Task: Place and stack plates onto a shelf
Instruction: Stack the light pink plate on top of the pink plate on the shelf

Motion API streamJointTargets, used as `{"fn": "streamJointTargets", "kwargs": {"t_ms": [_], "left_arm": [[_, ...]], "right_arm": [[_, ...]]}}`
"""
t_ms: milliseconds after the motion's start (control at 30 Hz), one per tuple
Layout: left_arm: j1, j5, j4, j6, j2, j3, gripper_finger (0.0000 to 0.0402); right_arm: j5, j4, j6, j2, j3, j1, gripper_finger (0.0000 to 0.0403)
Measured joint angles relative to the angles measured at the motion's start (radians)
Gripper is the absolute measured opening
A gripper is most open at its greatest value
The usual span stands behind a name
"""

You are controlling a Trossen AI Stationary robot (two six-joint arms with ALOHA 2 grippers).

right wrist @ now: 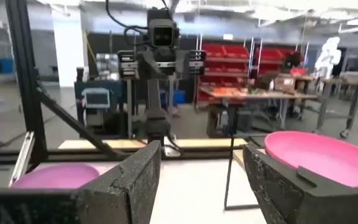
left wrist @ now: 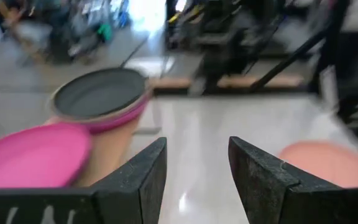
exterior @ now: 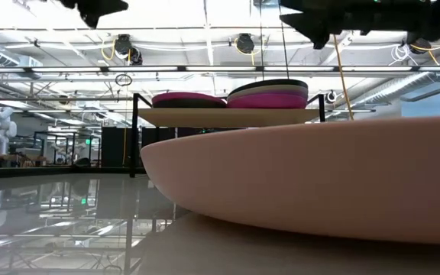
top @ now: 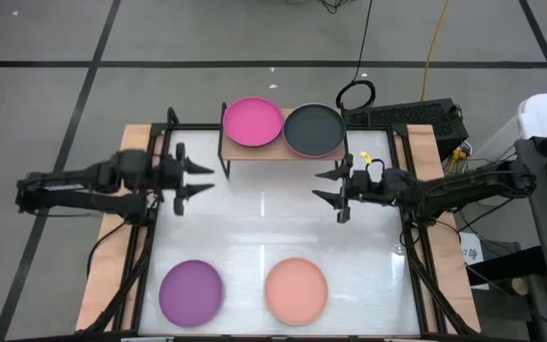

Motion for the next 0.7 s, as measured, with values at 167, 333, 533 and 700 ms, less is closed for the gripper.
{"fn": "streamJointTargets", "kwargs": {"t_ms": [167, 333, 533, 700], "left_arm": [[-0.069, -0.002, 0.278, -0.009, -0.082, -0.222, 0.0177], [-0.076, -0.004, 0.4, 0.015, -0.09, -0.336, 0.0177], [-0.076, -0.004, 0.442, -0.01, -0.088, -0.36, 0.0177], [-0.076, -0.003, 0.44, -0.048, -0.088, -0.361, 0.0177]], "right_arm": [[-0.004, -0.149, 0.011, 0.011, 0.087, 0.011, 0.021], [-0.005, -0.226, 0.014, 0.086, 0.148, 0.052, 0.021], [-0.002, -0.323, -0.059, 0.233, 0.298, 0.111, 0.021], [-0.005, -0.518, -0.036, 0.335, 0.419, 0.152, 0.021]]}}
